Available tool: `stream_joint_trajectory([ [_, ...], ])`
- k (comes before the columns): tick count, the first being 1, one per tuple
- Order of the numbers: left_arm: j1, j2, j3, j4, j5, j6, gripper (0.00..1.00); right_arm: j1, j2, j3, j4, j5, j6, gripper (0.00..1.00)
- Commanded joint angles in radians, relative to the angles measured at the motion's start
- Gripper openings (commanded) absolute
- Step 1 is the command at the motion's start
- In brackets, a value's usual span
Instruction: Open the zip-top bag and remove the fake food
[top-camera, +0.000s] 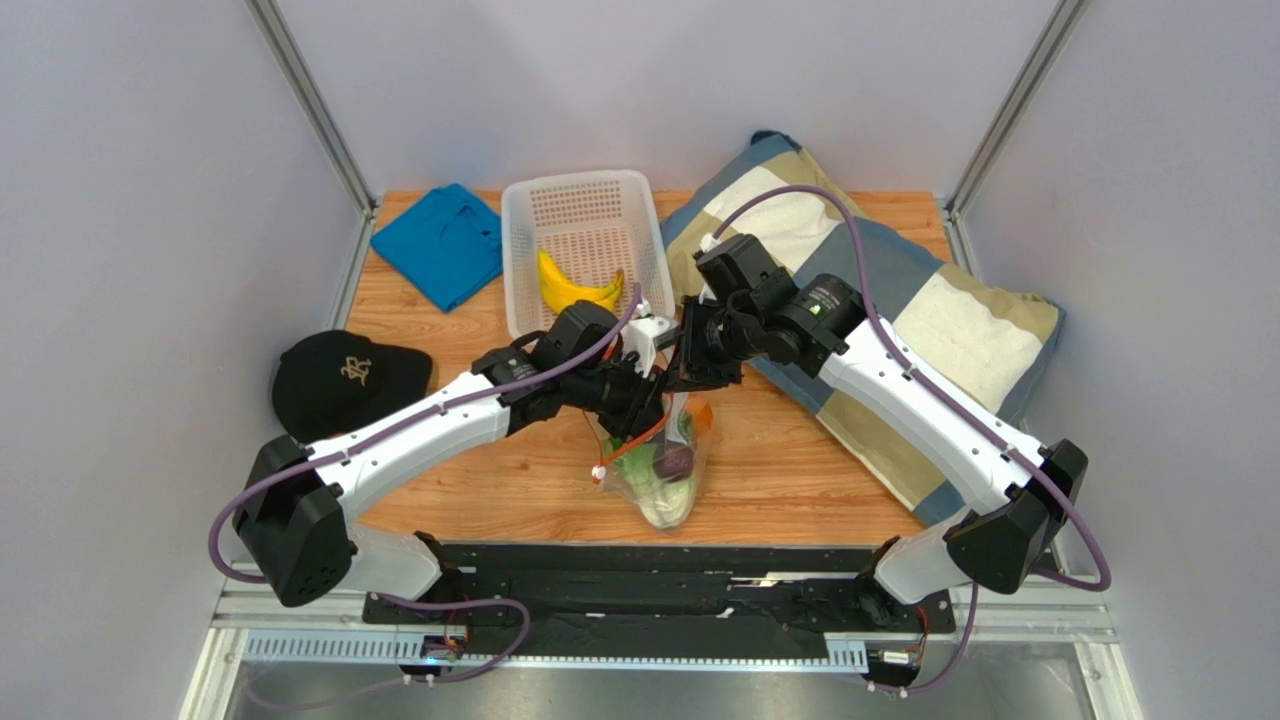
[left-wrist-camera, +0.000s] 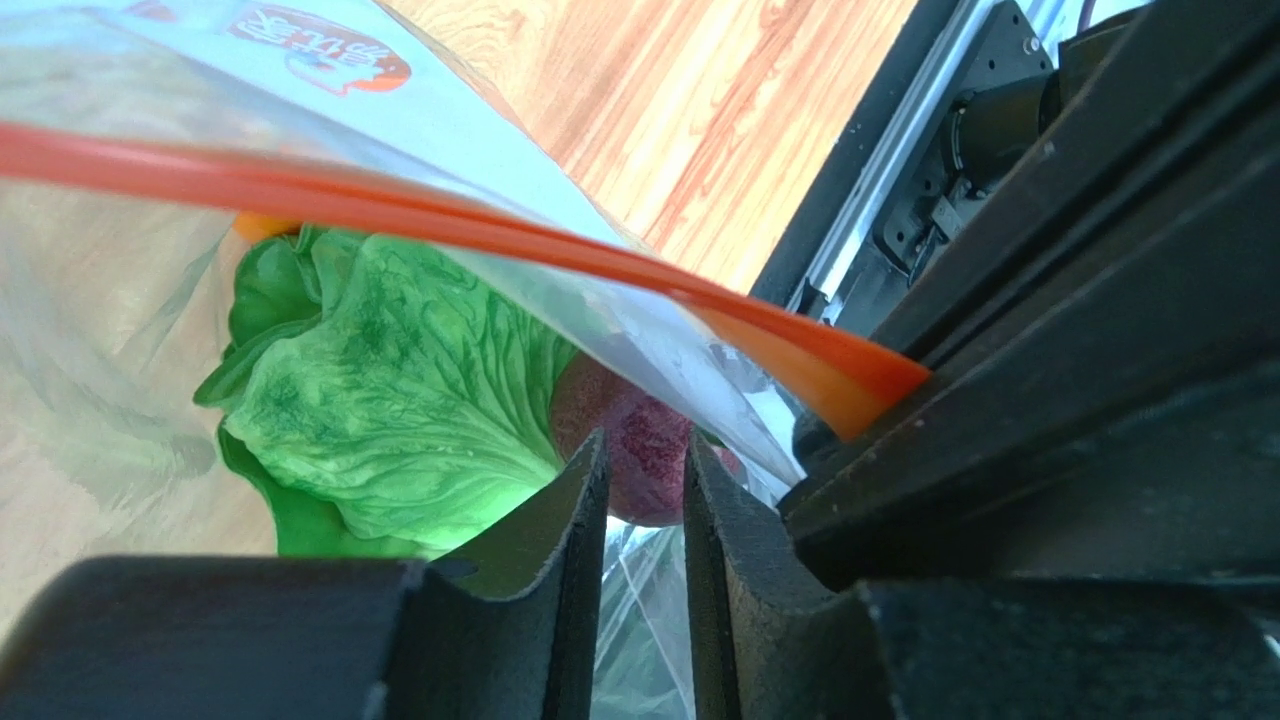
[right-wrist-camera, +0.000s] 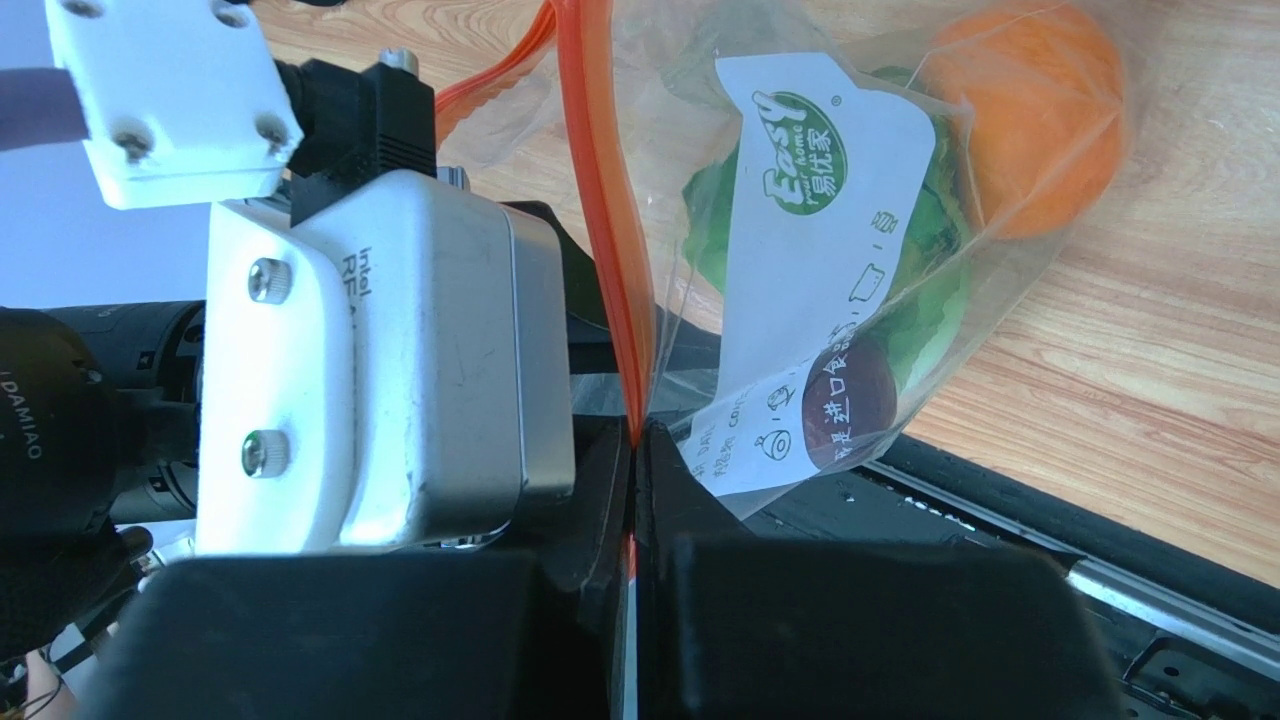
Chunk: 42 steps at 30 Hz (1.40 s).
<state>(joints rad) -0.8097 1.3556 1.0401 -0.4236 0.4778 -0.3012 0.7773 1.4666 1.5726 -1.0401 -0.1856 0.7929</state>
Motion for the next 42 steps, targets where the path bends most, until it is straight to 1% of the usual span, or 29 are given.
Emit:
stream_joint_trajectory([
  [1, -0.013, -0.016, -0.009, 0.089, 0.094, 0.073, 0.32, -0.006, -0.02, -0.006, 0.054, -0.032, 0.022, 0.0],
  [4, -0.013, -0.015, -0.025, 0.094, 0.142, 0.082, 0.36, -0.013, -0.025, -0.01, 0.054, -0.035, 0.017, 0.0],
  [7, -0.013, -0.01, -0.026, 0.088, 0.156, 0.092, 0.36, -0.023, -0.026, -0.017, 0.052, -0.043, 0.014, 0.0],
  [12, -0.013, -0.012, -0.041, 0.109, 0.234, 0.106, 0.35, -0.036, -0.032, -0.026, 0.052, -0.051, 0.005, 0.0],
  [13, -0.013, -0.01, -0.043, 0.102, 0.231, 0.119, 0.41, -0.036, -0.031, -0.025, 0.052, -0.055, 0.006, 0.0],
  [15, -0.013, -0.009, -0.041, 0.105, 0.219, 0.122, 0.46, -0.039, -0.032, -0.023, 0.054, -0.06, 0.003, 0.0],
  [17, -0.013, 0.003, -0.045, 0.144, 0.231, 0.096, 0.5, -0.044, -0.032, -0.023, 0.052, -0.061, 0.002, 0.0],
  [21, -0.014, 0.042, -0.041, 0.227, 0.245, 0.024, 0.52, -0.05, -0.031, -0.019, 0.052, -0.072, 0.0, 0.0],
  [26, -0.022, 0.088, -0.022, 0.255, 0.182, 0.001, 0.52, -0.056, -0.029, -0.014, 0.051, -0.078, -0.003, 0.0],
  [29, -0.023, 0.106, -0.017, 0.278, 0.165, -0.026, 0.49, -0.058, -0.023, -0.016, 0.048, -0.084, -0.006, 0.0],
  [32, -0.028, 0.105, -0.015, 0.27, 0.105, -0.033, 0.46, -0.059, -0.022, -0.01, 0.041, -0.087, -0.011, 0.0],
  [33, -0.028, 0.105, -0.015, 0.266, 0.07, -0.041, 0.42, -0.059, -0.023, -0.011, 0.04, -0.087, -0.011, 0.0],
  [35, -0.028, 0.099, -0.032, 0.276, 0.036, -0.056, 0.38, -0.062, -0.028, -0.014, 0.04, -0.087, -0.011, 0.0],
  [36, -0.028, 0.096, -0.041, 0.293, 0.024, -0.07, 0.35, -0.064, -0.026, -0.014, 0.038, -0.09, -0.012, 0.0],
  [38, -0.028, 0.091, -0.057, 0.328, 0.013, -0.087, 0.31, -0.065, -0.028, -0.017, 0.038, -0.091, -0.012, 0.0],
  [41, -0.028, 0.088, -0.072, 0.367, 0.005, -0.111, 0.2, -0.069, -0.032, -0.022, 0.037, -0.091, -0.011, 0.0],
  [42, -0.028, 0.086, -0.075, 0.382, 0.004, -0.124, 0.09, -0.069, -0.035, -0.025, 0.037, -0.091, -0.012, 0.0],
])
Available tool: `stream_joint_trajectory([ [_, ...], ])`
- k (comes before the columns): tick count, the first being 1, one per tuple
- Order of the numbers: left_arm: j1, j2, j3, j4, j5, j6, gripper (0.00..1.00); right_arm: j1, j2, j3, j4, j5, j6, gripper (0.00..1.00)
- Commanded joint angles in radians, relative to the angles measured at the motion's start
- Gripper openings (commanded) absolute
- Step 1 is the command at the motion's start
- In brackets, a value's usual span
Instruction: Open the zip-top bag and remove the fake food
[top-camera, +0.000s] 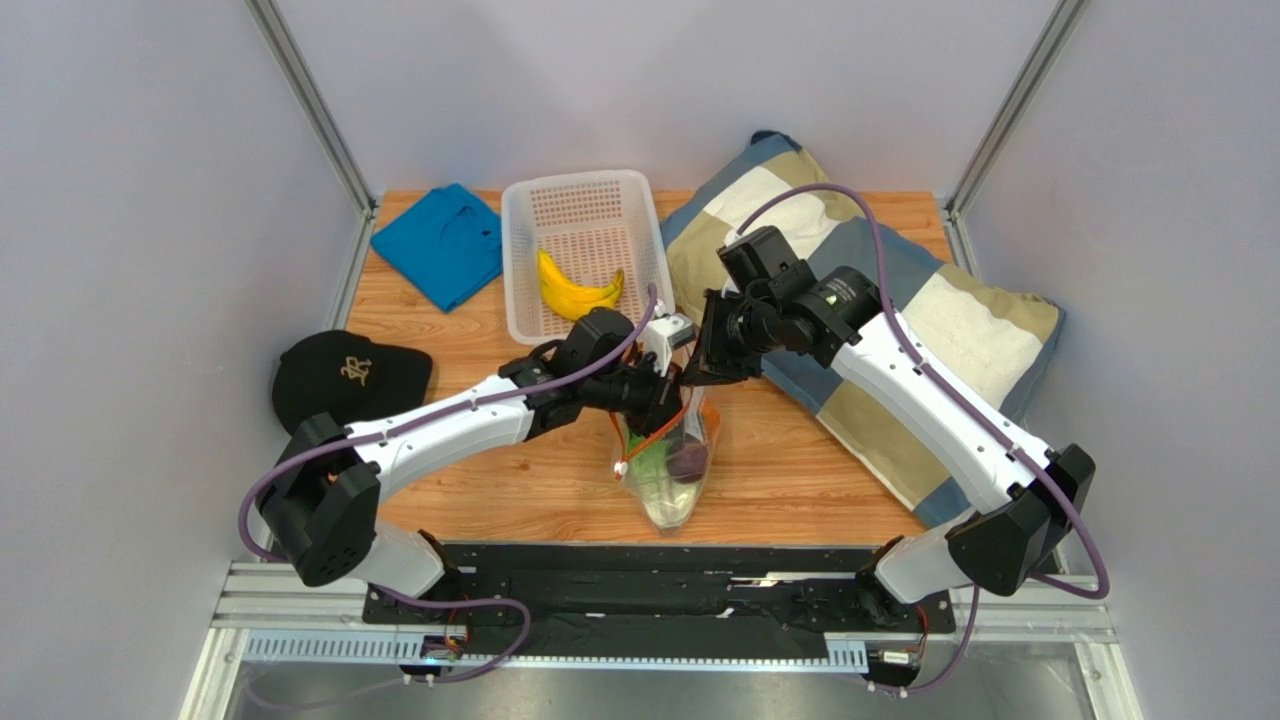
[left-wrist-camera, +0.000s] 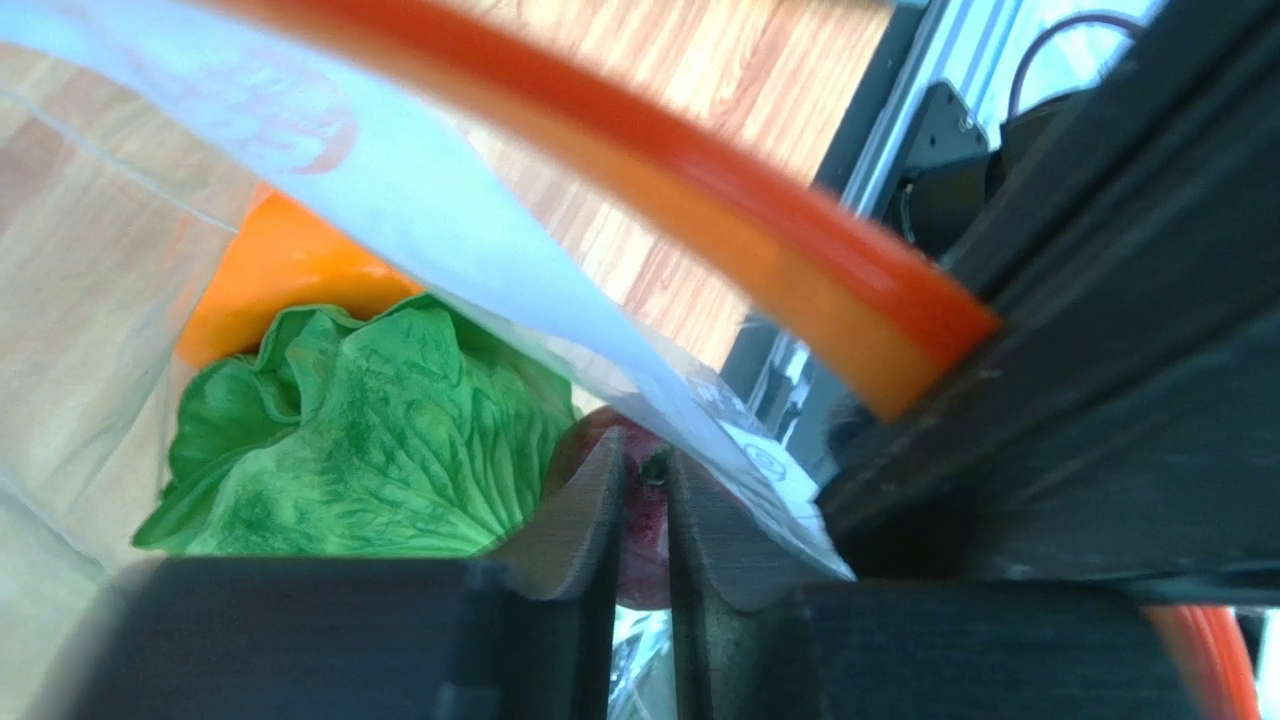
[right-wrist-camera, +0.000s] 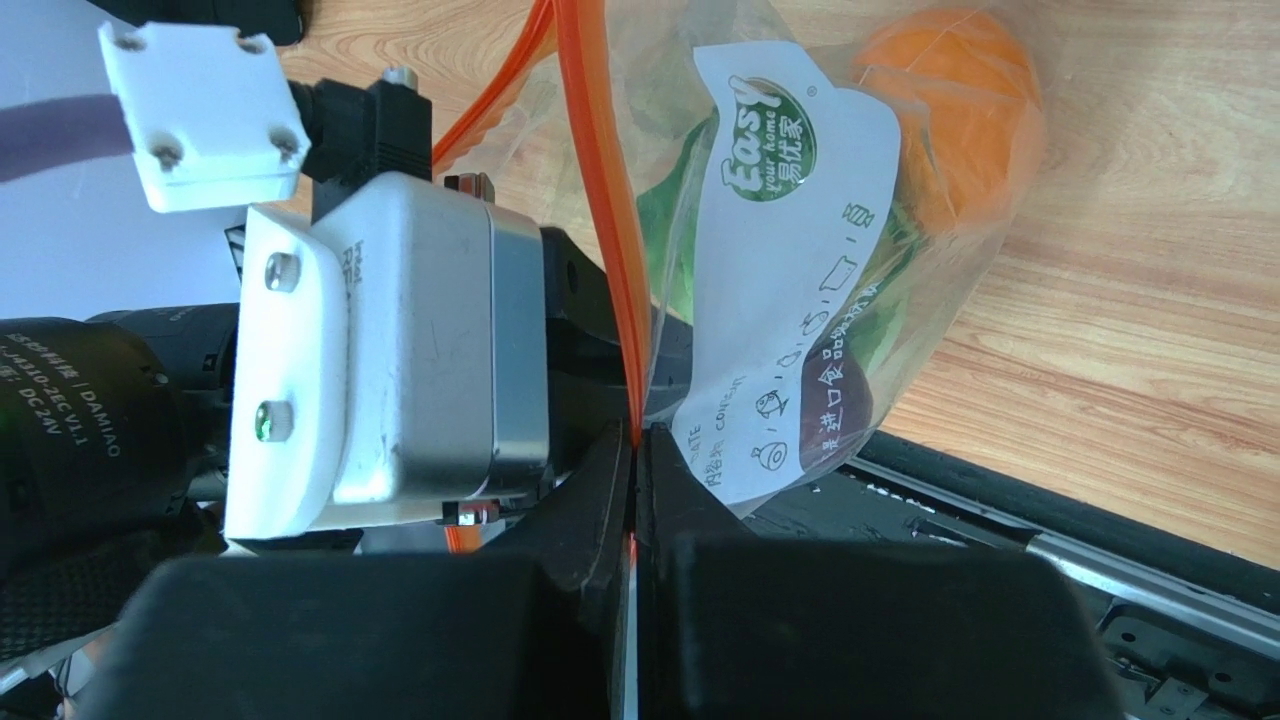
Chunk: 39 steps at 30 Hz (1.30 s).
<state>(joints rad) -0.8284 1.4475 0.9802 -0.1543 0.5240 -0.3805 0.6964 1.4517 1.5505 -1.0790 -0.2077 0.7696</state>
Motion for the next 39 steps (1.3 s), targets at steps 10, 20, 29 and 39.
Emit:
stream_joint_trajectory([
  [10, -0.008, -0.139, 0.009, -0.031, -0.077, 0.002, 0.0, -0.006, -0.065, -0.066, 0.067, -0.032, -0.024, 0.0],
  [20, -0.005, -0.253, 0.181, -0.247, -0.261, 0.071, 0.0, -0.006, -0.1, -0.105, 0.005, 0.093, -0.125, 0.0],
  [29, 0.159, -0.236, 0.371, -0.248, -0.408, 0.069, 0.0, -0.006, -0.056, -0.064, -0.064, 0.168, -0.177, 0.0],
  [39, 0.431, 0.178, 0.622, -0.316, -0.358, -0.083, 0.0, -0.021, -0.004, 0.02, -0.114, 0.179, -0.243, 0.0],
])
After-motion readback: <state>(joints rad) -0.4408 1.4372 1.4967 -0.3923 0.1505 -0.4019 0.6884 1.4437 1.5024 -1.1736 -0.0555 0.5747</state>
